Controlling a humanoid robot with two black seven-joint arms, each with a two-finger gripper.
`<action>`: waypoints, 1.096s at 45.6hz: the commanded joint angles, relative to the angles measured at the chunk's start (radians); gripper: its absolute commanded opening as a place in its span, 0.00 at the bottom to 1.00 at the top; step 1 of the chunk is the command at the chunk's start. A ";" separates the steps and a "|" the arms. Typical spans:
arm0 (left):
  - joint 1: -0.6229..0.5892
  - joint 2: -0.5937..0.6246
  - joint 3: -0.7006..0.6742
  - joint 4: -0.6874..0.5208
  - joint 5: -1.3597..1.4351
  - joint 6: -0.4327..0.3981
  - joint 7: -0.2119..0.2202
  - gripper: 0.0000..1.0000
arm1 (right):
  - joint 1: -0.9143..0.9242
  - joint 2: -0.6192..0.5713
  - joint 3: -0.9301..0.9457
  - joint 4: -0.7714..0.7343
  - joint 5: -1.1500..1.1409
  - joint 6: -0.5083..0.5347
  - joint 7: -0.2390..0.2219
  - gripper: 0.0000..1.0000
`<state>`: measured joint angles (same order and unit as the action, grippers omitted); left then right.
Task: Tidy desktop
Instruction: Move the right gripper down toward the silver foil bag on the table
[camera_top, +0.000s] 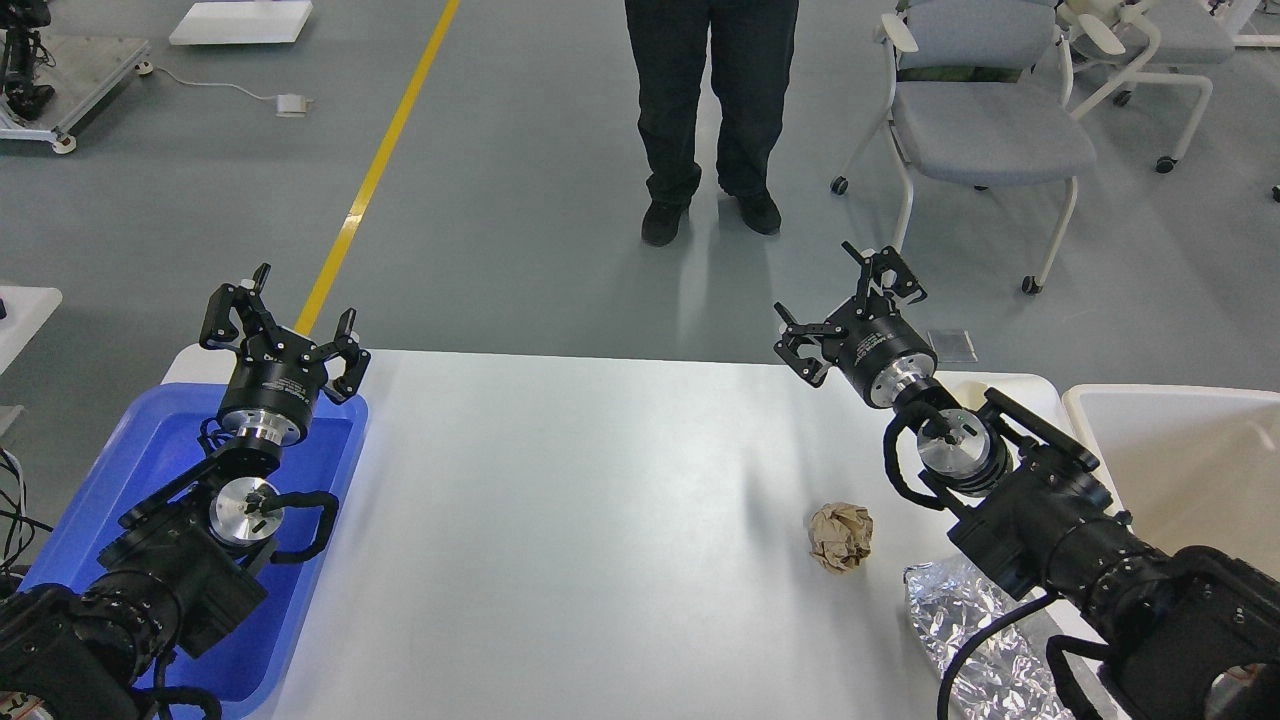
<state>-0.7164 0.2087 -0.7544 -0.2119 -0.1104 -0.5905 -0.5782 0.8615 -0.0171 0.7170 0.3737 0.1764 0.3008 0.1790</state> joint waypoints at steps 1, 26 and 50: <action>0.000 0.000 0.000 0.000 0.000 0.000 0.000 1.00 | -0.001 -0.001 -0.001 0.001 0.000 0.000 0.000 1.00; 0.000 0.000 -0.002 0.000 0.000 0.000 0.000 1.00 | -0.018 -0.023 -0.004 0.016 -0.002 0.006 -0.001 1.00; 0.000 0.000 -0.002 0.000 0.000 0.000 0.000 1.00 | -0.056 -0.314 -0.007 0.381 -0.124 -0.046 -0.003 1.00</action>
<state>-0.7164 0.2085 -0.7560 -0.2118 -0.1104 -0.5905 -0.5782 0.8278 -0.1831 0.7107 0.5876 0.1459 0.2882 0.1780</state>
